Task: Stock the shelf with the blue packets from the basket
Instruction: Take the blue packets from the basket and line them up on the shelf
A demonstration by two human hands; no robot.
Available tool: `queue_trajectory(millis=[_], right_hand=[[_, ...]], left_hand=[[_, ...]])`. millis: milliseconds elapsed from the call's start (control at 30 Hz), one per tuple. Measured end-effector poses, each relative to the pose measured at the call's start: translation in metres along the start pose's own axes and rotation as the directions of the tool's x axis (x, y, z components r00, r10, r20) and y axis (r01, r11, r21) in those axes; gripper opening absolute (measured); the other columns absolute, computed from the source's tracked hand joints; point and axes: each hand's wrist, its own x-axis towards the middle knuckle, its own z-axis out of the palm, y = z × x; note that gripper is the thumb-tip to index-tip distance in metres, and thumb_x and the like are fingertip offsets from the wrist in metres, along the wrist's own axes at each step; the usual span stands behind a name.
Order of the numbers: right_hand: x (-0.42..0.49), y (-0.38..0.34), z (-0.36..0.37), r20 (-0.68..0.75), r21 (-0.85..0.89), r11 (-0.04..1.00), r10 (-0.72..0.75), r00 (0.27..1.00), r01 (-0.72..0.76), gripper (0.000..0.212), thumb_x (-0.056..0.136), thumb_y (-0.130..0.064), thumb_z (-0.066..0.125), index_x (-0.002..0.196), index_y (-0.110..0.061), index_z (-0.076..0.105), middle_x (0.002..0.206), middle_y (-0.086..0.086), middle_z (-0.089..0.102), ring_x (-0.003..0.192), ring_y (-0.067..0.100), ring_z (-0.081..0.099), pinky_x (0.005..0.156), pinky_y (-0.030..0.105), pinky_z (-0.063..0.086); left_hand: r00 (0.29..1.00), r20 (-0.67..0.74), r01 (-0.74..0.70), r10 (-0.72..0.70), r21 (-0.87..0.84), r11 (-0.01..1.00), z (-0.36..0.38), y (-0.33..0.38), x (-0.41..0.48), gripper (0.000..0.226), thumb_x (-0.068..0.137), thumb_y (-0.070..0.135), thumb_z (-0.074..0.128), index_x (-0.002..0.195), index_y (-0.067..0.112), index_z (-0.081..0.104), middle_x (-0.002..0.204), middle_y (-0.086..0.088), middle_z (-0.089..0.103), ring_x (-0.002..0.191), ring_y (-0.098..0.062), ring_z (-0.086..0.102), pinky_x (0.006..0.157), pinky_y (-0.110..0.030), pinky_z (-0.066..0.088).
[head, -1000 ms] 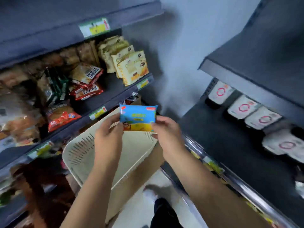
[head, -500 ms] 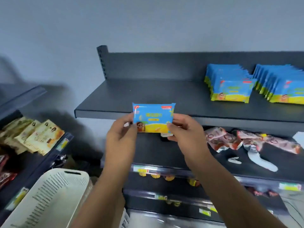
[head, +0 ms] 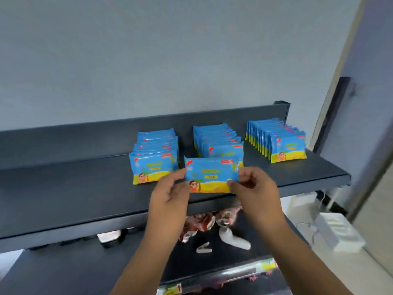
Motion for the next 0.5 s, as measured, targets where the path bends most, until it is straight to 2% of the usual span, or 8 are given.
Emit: queue_trajectory(millis=[133,233,300,367,433,500], right_hand=[[0.052,0.017,-0.044,0.015,-0.066,0.997,-0.03,0.999,0.031,0.023,0.082,-0.011,0.083,0.088,-0.026,0.066,0.081,-0.009,0.071,0.079,0.01,0.069,0.081,0.035,0.058],[0.084,0.028,-0.07,-0.023,-0.083,0.996,-0.03,0.999,0.028,0.023,0.082,-0.009,0.083,0.09,-0.024,0.066,0.082,-0.007,0.069,0.079,0.012,0.068,0.081,0.033,0.057],[0.103,0.035,-0.086,-0.078,-0.088,0.996,-0.02,0.997,0.013,0.022,0.083,-0.009,0.082,0.095,-0.02,0.066,0.084,-0.009,0.068,0.078,0.008,0.066,0.081,0.03,0.054],[0.117,0.04,-0.098,-0.117,-0.088,0.996,-0.004,0.993,-0.007,0.023,0.083,-0.009,0.082,0.097,-0.018,0.066,0.087,-0.012,0.067,0.079,0.003,0.064,0.079,0.025,0.051],[0.127,0.044,-0.103,-0.106,-0.118,0.993,0.011,0.994,-0.024,0.022,0.084,-0.011,0.081,0.095,-0.02,0.064,0.088,-0.012,0.067,0.08,0.0,0.063,0.072,0.018,0.047],[0.134,0.048,-0.098,-0.07,-0.165,0.986,0.026,0.997,-0.037,0.022,0.084,-0.013,0.081,0.09,-0.022,0.062,0.087,-0.012,0.067,0.081,0.0,0.062,0.069,0.016,0.045]], left_hand=[[0.999,0.028,-0.024,0.023,0.035,0.999,0.067,-0.01,0.015,0.029,0.101,0.003,0.058,0.116,0.024,0.071,0.113,0.006,0.075,0.101,-0.002,0.071,0.096,-0.035,0.057],[0.997,0.063,-0.058,0.054,0.062,0.996,0.111,-0.013,0.025,0.031,0.099,0.006,0.061,0.108,0.035,0.069,0.119,-0.003,0.069,0.099,-0.001,0.069,0.092,-0.029,0.058],[0.994,0.101,-0.057,0.048,0.084,0.995,0.138,-0.015,0.032,0.031,0.099,0.009,0.064,0.106,0.039,0.067,0.118,0.002,0.068,0.1,0.001,0.067,0.089,-0.022,0.056],[0.99,0.131,-0.066,0.047,0.146,0.987,0.16,-0.019,0.04,0.031,0.099,0.015,0.065,0.113,0.042,0.064,0.12,0.017,0.064,0.111,0.001,0.063,0.095,-0.022,0.052],[0.99,0.126,-0.082,0.057,0.208,0.975,0.174,-0.022,0.045,0.033,0.099,0.015,0.064,0.124,0.037,0.061,0.12,0.027,0.056,0.118,0.002,0.057,0.096,-0.015,0.048],[0.995,0.071,-0.091,0.074,0.282,0.955,0.178,-0.029,0.05,0.032,0.1,0.016,0.063,0.129,0.03,0.06,0.121,0.026,0.054,0.118,0.003,0.055,0.091,-0.006,0.046]])
